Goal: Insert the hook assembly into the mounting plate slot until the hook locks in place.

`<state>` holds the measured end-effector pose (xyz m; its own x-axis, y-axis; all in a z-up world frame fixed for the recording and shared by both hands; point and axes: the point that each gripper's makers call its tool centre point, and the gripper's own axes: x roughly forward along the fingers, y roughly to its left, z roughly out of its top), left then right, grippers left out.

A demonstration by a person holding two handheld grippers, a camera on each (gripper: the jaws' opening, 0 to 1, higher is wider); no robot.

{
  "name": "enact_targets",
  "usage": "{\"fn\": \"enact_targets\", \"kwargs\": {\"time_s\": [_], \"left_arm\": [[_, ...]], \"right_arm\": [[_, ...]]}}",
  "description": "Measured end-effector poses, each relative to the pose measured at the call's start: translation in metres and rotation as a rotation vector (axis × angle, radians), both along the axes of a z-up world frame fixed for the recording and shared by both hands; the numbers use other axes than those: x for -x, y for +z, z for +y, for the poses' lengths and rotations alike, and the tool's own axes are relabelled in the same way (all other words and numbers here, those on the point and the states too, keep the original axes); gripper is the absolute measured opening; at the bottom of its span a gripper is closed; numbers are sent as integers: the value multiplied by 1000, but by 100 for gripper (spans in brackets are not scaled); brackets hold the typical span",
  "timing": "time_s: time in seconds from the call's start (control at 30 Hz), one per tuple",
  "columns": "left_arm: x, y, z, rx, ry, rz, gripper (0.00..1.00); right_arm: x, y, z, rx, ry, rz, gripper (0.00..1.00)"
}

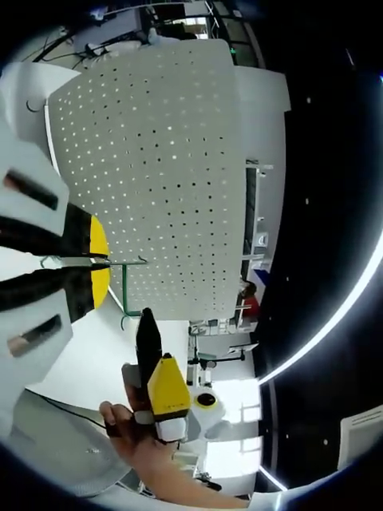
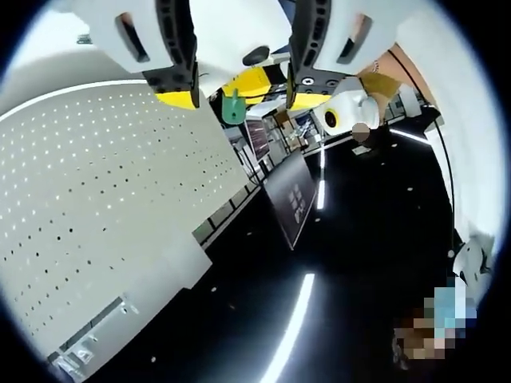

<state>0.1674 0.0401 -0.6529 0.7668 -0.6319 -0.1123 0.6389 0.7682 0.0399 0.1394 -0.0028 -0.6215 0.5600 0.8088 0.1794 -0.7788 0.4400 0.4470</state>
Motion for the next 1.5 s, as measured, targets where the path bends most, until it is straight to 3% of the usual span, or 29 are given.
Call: {"fn": "enact_targets", "kwargs": {"time_s": [1.03, 1.5], "left_arm": [[2, 7, -4, 38, 8, 1, 2], [2, 8, -6, 57, 16, 8, 2]], "right_arm": [[-20, -5, 26, -2, -14, 52, 9], [-24, -7, 29, -8, -32, 64, 3]]}}
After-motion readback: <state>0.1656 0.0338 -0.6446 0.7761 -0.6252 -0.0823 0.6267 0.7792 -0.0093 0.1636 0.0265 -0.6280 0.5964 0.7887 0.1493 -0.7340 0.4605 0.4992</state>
